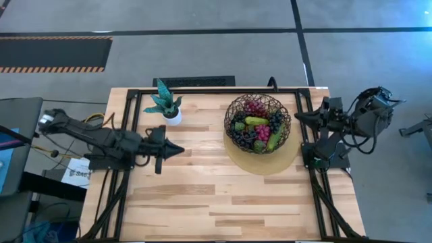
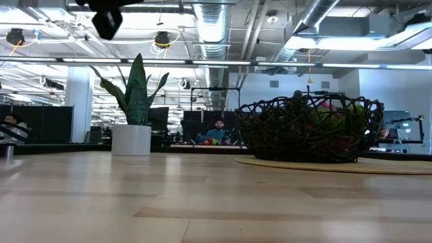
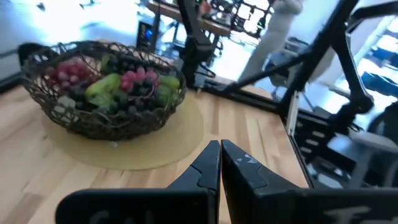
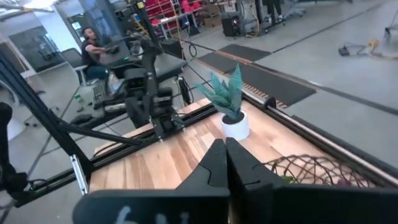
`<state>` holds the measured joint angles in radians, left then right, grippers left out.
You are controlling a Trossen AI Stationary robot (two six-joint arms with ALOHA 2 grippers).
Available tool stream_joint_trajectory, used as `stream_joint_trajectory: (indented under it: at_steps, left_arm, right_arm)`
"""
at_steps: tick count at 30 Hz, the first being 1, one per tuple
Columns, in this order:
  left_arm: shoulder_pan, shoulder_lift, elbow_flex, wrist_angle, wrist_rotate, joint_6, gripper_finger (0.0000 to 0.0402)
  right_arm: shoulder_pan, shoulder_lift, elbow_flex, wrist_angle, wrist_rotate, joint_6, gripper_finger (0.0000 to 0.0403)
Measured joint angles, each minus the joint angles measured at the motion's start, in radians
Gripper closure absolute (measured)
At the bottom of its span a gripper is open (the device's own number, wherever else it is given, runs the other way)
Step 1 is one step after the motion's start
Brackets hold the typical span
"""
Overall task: Build produce basket
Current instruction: Return to Home Position
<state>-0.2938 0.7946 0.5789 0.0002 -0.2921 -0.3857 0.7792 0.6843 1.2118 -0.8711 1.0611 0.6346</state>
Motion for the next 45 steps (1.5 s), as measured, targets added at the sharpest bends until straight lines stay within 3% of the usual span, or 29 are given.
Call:
stream_joint_trajectory:
  at_steps: [5,10,15,19,23,27,33,42,45]
  left_arm:
    - [0.094,-0.019,0.000,-0.081,0.122,0.000,0.0402]
    - [0.096,-0.016,0.000,-0.096,0.126,-0.012,0.0401]
    - [0.096,-0.016,0.000,-0.096,0.092,-0.018,0.0402]
    - [0.096,-0.016,0.000,-0.096,0.049,-0.036,0.0401]
    - [0.096,-0.016,0.000,-0.097,0.019,-0.067,0.0401]
    - [0.096,-0.016,0.000,-0.100,-0.004,-0.080,0.0402]
    - [0.096,-0.016,0.000,-0.100,-0.027,-0.097,0.0401]
    - [0.095,-0.019,0.000,-0.177,-0.020,-0.156,0.0402]
    - [0.095,-0.018,0.000,-0.221,0.008,-0.219,0.0401]
  right_arm:
    - [0.018,0.014,0.000,0.186,-0.059,-0.253,0.0402]
    - [0.077,-0.051,0.000,0.326,-0.140,-0.513,0.0402]
    - [0.132,-0.167,0.001,0.290,-0.165,-0.567,0.0402]
    - [0.152,-0.271,-0.041,0.298,-0.302,-0.607,0.0401]
    - [0.147,-0.386,-0.144,0.379,-0.509,-0.683,0.0401]
    - [0.141,-0.507,-0.258,0.415,-0.652,-0.628,0.0401]
    - [0.106,-0.681,-0.433,0.470,-0.667,-0.435,0.0401]
    - [0.069,-0.566,-0.448,0.473,-0.644,0.021,0.0383]
    - [0.061,-0.536,-0.446,0.497,-0.654,-0.088,0.0376]
